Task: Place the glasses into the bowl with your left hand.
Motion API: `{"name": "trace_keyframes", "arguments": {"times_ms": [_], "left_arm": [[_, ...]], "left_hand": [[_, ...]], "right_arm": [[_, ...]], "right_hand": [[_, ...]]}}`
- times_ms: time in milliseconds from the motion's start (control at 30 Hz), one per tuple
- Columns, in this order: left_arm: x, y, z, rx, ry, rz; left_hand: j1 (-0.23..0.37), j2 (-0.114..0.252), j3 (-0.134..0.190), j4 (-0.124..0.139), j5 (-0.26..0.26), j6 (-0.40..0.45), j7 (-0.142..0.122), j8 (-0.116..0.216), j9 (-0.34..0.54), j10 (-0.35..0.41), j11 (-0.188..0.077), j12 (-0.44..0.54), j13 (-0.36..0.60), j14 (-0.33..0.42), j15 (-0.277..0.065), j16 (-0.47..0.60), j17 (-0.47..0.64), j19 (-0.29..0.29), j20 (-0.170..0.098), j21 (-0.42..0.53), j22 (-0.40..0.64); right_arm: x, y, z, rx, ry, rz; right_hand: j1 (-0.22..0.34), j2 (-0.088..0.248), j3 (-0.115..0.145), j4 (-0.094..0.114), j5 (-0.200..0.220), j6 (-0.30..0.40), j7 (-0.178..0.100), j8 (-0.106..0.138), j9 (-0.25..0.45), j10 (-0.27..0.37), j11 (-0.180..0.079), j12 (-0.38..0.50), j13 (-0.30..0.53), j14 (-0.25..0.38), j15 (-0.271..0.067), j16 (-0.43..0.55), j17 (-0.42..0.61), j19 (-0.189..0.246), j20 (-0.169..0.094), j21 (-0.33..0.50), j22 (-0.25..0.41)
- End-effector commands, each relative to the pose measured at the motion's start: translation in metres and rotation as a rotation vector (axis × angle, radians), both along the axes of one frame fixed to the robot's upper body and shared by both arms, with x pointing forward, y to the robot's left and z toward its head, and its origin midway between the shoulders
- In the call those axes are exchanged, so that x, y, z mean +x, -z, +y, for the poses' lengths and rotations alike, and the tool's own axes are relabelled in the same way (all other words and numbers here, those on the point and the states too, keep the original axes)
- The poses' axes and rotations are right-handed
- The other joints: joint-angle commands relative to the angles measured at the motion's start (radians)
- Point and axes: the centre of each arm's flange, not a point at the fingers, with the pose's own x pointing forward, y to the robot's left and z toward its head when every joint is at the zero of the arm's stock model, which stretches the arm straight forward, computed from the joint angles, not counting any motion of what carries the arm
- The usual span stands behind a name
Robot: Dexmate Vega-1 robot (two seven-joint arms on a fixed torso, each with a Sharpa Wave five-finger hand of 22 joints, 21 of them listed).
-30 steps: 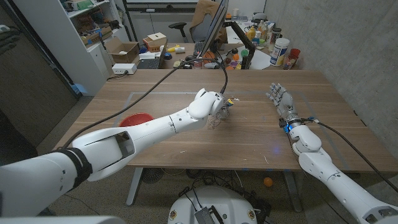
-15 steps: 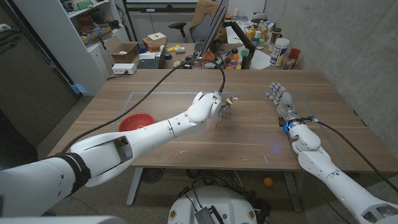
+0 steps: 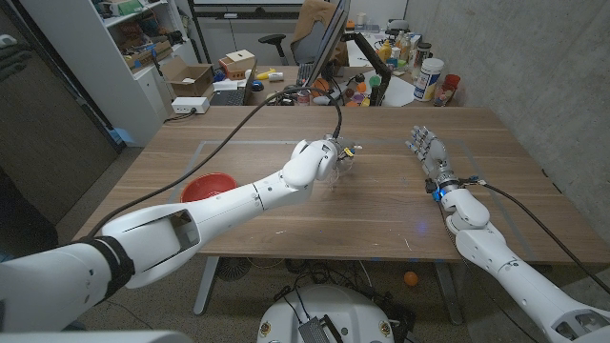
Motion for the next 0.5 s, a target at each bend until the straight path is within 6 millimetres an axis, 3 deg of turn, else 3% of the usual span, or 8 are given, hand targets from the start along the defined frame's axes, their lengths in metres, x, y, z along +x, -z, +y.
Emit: {"name": "trace_keyframes", "arguments": {"times_ms": [33, 500], "left_arm": [[-0.011, -0.015, 0.013, 0.007, 0.06, -0.059], [-0.028, -0.026, 0.03, 0.011, 0.157, -0.067]], "left_hand": [[0.107, 0.089, -0.007, 0.0, 0.002, 0.208, 0.199, -0.001, 0.002, 0.062, -0.071, -0.004, 0.002, 0.012, -0.02, 0.002, 0.002, 0.003, 0.002, 0.011, 0.0], [0.113, 0.072, -0.025, -0.002, 0.003, 0.225, 0.185, -0.004, 0.003, 0.074, -0.091, -0.01, 0.003, 0.019, -0.02, -0.001, 0.003, -0.005, 0.0, 0.025, 0.002]], "right_arm": [[0.001, -0.004, 0.001, -0.008, 0.008, 0.004], [0.005, -0.01, 0.006, -0.013, 0.009, 0.003]], "right_hand": [[-0.004, 0.065, 0.009, -0.001, 0.008, 0.011, -0.002, 0.003, 0.002, 0.007, -0.004, 0.002, 0.006, 0.004, -0.002, -0.003, 0.003, 0.011, -0.053, 0.001, 0.005], [-0.004, 0.064, 0.009, -0.001, 0.008, 0.011, -0.003, 0.003, 0.002, 0.009, -0.002, 0.002, 0.006, 0.005, -0.002, -0.003, 0.003, 0.011, -0.053, 0.001, 0.005]]}}
